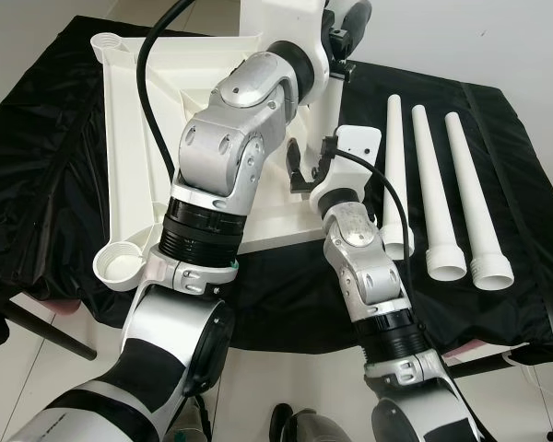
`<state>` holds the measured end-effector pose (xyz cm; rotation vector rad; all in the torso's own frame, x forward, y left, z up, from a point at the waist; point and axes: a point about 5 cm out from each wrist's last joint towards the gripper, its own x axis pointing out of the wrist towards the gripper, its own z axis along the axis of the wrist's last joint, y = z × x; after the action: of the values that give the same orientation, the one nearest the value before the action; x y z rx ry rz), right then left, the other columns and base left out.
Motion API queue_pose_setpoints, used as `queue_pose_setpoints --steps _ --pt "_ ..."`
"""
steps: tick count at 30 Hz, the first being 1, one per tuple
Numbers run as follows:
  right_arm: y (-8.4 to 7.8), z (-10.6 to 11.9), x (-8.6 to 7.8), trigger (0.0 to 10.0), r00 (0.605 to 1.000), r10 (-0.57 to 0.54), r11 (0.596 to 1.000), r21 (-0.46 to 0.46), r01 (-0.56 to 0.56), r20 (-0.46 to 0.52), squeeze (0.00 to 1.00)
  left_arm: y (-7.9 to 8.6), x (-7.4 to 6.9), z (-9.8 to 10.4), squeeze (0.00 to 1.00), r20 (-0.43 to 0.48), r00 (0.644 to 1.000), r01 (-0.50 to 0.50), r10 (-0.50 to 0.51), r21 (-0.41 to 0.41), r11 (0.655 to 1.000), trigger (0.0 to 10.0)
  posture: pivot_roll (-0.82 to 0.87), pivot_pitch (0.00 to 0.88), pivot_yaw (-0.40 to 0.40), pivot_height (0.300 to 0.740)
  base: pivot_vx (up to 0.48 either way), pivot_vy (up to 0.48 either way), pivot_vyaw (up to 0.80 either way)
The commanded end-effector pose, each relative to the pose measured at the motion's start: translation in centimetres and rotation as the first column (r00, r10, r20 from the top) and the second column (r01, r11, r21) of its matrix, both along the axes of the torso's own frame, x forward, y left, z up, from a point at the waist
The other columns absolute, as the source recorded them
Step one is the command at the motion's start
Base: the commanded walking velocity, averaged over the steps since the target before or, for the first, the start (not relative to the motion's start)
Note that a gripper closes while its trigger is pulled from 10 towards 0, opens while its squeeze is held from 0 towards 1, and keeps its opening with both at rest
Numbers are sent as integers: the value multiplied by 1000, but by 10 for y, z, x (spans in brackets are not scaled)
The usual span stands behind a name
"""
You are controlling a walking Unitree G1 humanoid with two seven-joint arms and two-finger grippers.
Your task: Building children table
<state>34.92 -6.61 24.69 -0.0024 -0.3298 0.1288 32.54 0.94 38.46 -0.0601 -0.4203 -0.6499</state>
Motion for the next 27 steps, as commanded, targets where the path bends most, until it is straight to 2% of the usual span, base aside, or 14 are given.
queue_pose_setpoints --steps 1,18,19,20,21,27 --pt "0 -2 1 10000 1000 1 1000 -5 -1 -1 0 -7 -7 2 0 18 999 39 -39 12 999 10000 131 155 -108 740 0 0 0" --pt "-2 11 7 10000 999 -15 1000 -2 15 40 0 -14 -9 -3 0 9 999 51 -51 31 998 10000 128 161 -106 740 0 0 0" --pt "-2 10 8 3137 999 -12 1000 5 12 34 0 -14 -9 -3 0 11 999 52 -52 30 998 10000 128 161 -106 740 0 0 0" --pt "-1 10 8 3137 1000 -10 1000 10 9 30 0 -14 -10 -3 0 12 999 52 -53 30 998 10000 128 161 -106 740 0 0 0" --pt "-2 10 8 0 1000 -16 1000 14 15 27 0 -15 -10 -2 0 15 998 53 -53 30 998 10000 129 160 -106 740 0 0 0" --pt "-6 8 11 0 999 -53 998 33 53 3 0 -15 -12 0 0 40 998 40 -42 37 999 10000 130 159 -105 740 0 0 0"
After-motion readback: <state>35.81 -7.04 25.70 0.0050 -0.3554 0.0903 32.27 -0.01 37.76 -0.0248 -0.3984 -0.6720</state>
